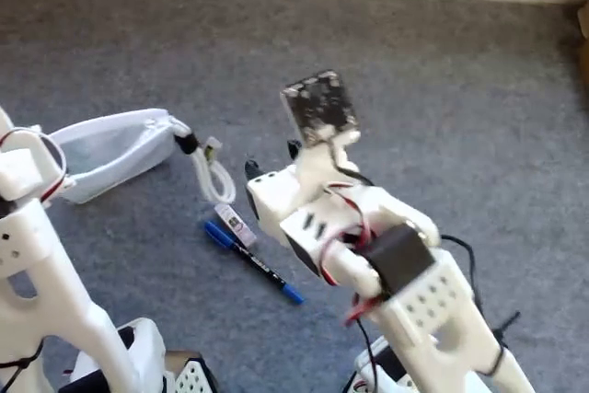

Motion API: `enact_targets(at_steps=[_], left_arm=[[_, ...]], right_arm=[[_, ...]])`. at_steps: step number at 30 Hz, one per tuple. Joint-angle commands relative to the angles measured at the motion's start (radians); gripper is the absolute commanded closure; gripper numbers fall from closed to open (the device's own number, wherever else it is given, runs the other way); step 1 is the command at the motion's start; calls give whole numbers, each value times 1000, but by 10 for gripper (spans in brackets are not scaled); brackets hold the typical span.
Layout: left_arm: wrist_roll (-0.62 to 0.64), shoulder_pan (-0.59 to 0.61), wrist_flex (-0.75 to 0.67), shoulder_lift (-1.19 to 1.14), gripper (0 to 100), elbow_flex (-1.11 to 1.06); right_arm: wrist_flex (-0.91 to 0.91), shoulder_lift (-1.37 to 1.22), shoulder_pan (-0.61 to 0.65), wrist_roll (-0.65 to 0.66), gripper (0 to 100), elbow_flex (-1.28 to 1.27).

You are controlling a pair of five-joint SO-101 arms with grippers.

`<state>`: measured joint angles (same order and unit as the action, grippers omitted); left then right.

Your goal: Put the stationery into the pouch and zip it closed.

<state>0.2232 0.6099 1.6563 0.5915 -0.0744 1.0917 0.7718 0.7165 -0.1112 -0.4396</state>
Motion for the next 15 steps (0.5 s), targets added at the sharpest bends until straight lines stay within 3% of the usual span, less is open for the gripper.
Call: enact_targets(at_steps=[1,15], left_arm=[[3,50,-15,13,993,12],[2,99,-17,13,993,-12]], right_arm=[[-1,-101,-5,40,793,16],[-10,-582,81,89,793,189]])
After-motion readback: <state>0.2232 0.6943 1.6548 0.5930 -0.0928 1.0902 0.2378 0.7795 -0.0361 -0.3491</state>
